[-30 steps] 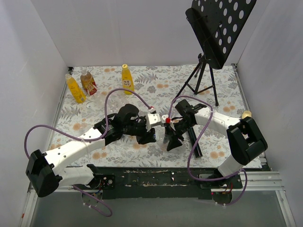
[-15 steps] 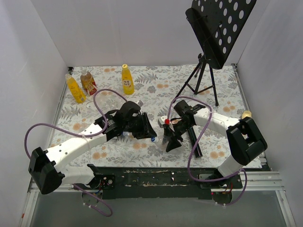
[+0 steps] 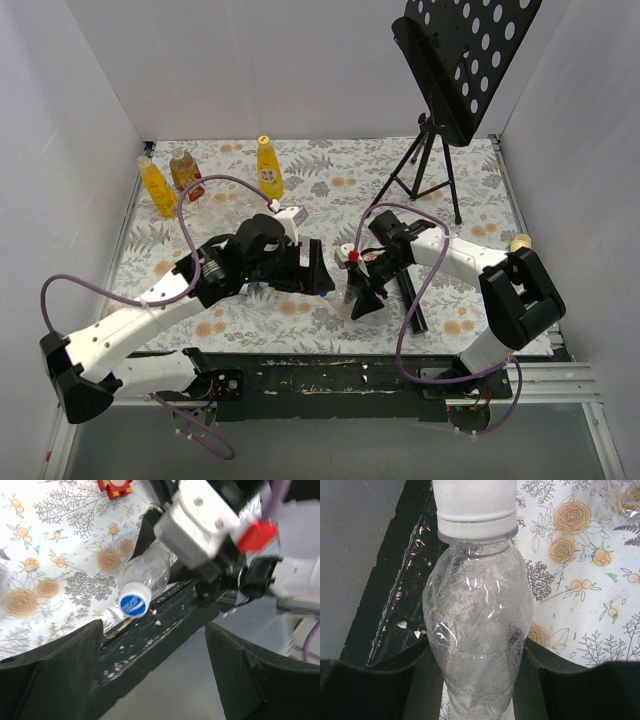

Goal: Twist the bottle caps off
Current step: Unscrew the bottle cap from the plastic bottle.

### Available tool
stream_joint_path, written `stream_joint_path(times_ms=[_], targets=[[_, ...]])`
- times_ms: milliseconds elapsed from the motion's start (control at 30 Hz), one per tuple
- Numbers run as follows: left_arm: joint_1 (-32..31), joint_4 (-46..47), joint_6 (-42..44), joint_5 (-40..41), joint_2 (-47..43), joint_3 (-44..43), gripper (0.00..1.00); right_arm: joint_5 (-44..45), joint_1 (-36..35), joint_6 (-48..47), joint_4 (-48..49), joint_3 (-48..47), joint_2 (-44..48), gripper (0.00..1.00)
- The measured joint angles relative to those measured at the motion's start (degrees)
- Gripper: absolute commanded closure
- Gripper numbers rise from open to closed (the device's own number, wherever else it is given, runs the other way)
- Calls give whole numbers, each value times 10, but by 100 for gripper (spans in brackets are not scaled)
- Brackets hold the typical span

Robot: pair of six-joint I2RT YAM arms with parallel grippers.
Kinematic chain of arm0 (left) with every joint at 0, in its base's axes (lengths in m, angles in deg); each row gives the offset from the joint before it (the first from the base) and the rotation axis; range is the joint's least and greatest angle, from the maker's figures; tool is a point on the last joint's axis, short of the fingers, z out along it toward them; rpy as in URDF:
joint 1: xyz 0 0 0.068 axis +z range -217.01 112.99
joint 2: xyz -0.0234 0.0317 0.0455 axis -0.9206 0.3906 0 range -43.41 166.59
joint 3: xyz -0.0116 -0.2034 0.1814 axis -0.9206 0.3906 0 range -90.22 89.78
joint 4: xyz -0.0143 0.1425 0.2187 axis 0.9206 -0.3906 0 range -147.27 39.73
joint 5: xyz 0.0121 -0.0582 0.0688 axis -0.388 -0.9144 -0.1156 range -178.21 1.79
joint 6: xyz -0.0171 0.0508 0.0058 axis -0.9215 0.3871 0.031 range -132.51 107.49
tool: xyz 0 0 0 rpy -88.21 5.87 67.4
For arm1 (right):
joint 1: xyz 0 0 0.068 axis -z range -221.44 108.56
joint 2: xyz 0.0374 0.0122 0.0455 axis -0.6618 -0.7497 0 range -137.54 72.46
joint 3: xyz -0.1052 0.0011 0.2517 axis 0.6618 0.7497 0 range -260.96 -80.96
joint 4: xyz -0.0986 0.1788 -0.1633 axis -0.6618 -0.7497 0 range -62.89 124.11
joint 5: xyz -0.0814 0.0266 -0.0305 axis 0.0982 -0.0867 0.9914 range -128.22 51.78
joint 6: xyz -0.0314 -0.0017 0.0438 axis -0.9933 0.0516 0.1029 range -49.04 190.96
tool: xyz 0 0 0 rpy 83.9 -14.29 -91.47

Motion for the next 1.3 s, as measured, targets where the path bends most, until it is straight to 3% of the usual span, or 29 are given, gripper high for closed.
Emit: stream_joint_path(times_ms=[200, 300, 533, 700, 967, 1100, 1200, 1300], targets=[[1, 84, 213, -71, -110, 104, 5, -12, 0, -17, -14, -3, 0, 93], [1, 176, 263, -91, -159, 174, 2, -45, 0, -34, -47, -19, 1, 92], [11, 424, 176, -106, -186, 245, 2, -110, 0, -49, -133, -126, 7, 93], [14, 547, 123, -115, -169, 246, 12, -165, 2, -97, -240, -221, -15, 93], [16, 591, 109, -123, -165, 246, 29, -205, 4, -122, -304, -242, -31, 93], [19, 593, 116, -126, -165, 246, 31, -211, 4, -122, -314, -243, -32, 94], [20, 590, 132, -127, -165, 246, 44, -214, 4, -122, -319, -246, -36, 94], [27, 584, 153, -129, -165, 246, 47, -217, 4, -121, -322, -247, -38, 94]])
